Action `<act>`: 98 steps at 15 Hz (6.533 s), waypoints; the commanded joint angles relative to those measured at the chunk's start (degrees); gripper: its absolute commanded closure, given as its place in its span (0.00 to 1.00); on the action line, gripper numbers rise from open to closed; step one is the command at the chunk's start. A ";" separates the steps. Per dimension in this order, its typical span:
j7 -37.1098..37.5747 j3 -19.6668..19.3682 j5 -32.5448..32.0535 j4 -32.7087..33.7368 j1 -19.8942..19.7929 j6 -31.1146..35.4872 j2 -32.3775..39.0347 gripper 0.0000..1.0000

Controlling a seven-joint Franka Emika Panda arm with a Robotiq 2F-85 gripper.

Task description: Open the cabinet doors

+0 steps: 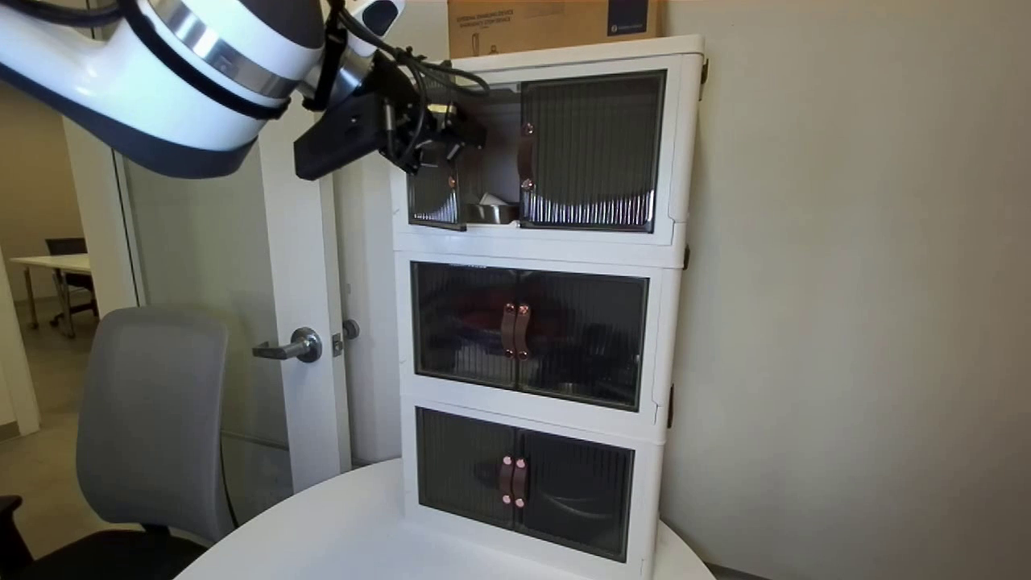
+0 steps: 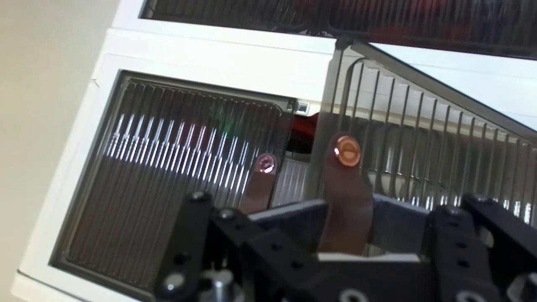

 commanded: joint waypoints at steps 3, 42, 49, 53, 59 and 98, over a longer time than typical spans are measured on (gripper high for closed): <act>-8.36 -13.76 9.55 -7.55 21.25 0.17 -0.83 0.93; -39.80 -25.90 45.87 -10.39 35.86 -47.32 10.73 0.00; -41.01 -33.09 55.95 -7.15 30.18 -48.86 15.65 0.00; -41.40 -31.36 54.06 -3.09 23.70 -46.84 14.29 0.00; -48.01 -24.07 52.51 5.03 15.55 -38.05 7.35 0.00; -45.71 -2.01 22.05 13.01 4.61 -25.91 -25.05 0.00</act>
